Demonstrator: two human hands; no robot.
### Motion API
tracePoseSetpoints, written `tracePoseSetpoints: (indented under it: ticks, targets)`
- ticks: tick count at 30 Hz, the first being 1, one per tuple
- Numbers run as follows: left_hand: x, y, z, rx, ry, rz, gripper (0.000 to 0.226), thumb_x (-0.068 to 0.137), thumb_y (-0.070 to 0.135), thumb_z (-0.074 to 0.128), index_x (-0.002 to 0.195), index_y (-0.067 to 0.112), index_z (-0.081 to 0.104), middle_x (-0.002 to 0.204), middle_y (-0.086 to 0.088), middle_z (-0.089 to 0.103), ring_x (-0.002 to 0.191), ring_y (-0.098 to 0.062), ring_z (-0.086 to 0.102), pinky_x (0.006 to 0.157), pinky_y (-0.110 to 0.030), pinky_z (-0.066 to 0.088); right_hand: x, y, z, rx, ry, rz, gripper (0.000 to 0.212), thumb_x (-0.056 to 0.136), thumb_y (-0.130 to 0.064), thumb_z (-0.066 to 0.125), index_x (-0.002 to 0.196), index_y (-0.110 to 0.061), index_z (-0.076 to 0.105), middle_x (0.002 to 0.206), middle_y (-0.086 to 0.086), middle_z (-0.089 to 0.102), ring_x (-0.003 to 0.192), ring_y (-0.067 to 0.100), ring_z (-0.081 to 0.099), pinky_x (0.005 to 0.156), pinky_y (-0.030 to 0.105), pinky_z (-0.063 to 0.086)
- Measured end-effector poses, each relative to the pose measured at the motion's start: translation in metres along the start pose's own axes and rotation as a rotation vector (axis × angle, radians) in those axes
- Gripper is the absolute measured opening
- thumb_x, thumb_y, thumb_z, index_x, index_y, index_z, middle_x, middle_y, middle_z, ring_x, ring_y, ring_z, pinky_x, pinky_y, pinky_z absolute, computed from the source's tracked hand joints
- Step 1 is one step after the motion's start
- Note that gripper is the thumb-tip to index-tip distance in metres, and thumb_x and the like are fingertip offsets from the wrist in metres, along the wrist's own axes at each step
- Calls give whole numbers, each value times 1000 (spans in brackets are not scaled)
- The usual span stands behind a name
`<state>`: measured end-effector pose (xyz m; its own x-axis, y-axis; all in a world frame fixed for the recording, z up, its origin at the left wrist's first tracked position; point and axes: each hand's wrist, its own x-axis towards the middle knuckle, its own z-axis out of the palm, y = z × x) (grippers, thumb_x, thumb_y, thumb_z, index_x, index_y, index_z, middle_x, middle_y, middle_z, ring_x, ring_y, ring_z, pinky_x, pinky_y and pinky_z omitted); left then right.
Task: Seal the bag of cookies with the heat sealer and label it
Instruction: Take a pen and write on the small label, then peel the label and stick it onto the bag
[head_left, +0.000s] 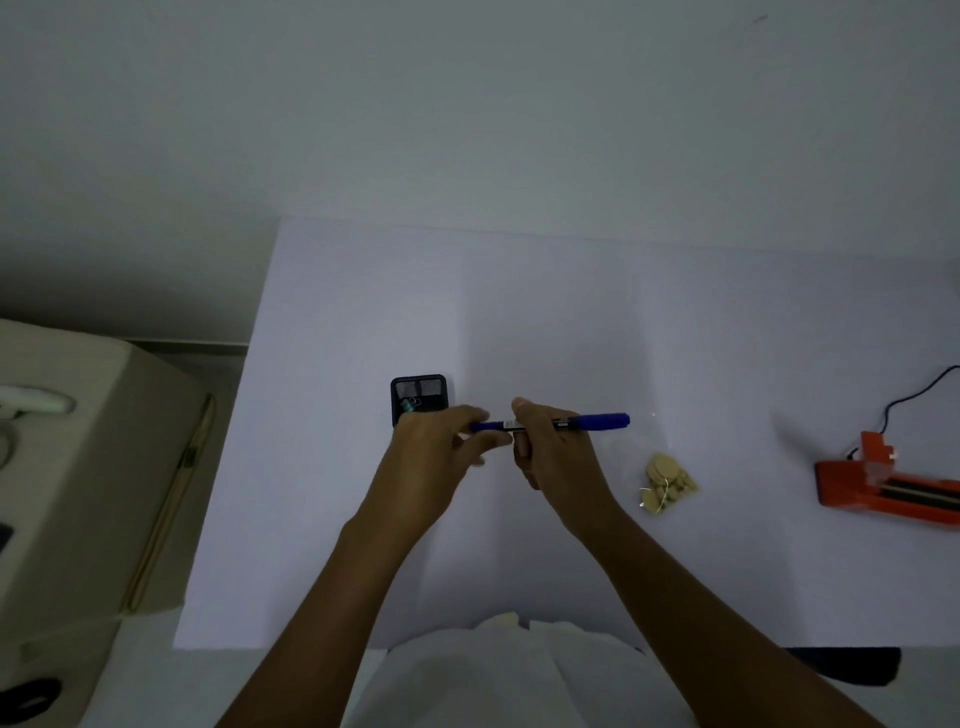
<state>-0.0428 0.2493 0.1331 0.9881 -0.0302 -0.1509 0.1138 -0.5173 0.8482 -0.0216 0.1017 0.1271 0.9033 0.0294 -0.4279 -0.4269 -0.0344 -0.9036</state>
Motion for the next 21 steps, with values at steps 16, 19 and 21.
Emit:
tracePoseSetpoints:
  ticks: [16, 19, 21]
  targets:
    - [4, -6, -8, -63, -139, 92, 29, 90, 37, 57, 81, 15, 72, 59, 4, 63, 54, -9, 58, 53, -13, 46, 4, 2, 12, 203, -15, 15, 42, 99, -3, 45, 57, -8, 44, 40, -4, 38, 35, 6, 35, 36, 17, 32]
    - [9, -1, -5, -327, 11, -65, 11, 89, 20, 65, 85, 15, 73, 62, 2, 66, 47, -5, 53, 47, -18, 45, 18, -3, 11, 164, -113, 24, 42, 100, -17, 49, 59, -11, 49, 42, -4, 43, 36, 8, 35, 37, 19, 29]
    - [16, 2, -10, -523, 99, -172, 10, 89, 10, 65, 85, 13, 74, 65, -4, 69, 48, -12, 53, 45, -24, 45, 28, -5, 14, 169, -136, 100, 41, 98, -34, 52, 63, -12, 54, 45, -2, 45, 37, 9, 34, 38, 19, 26]
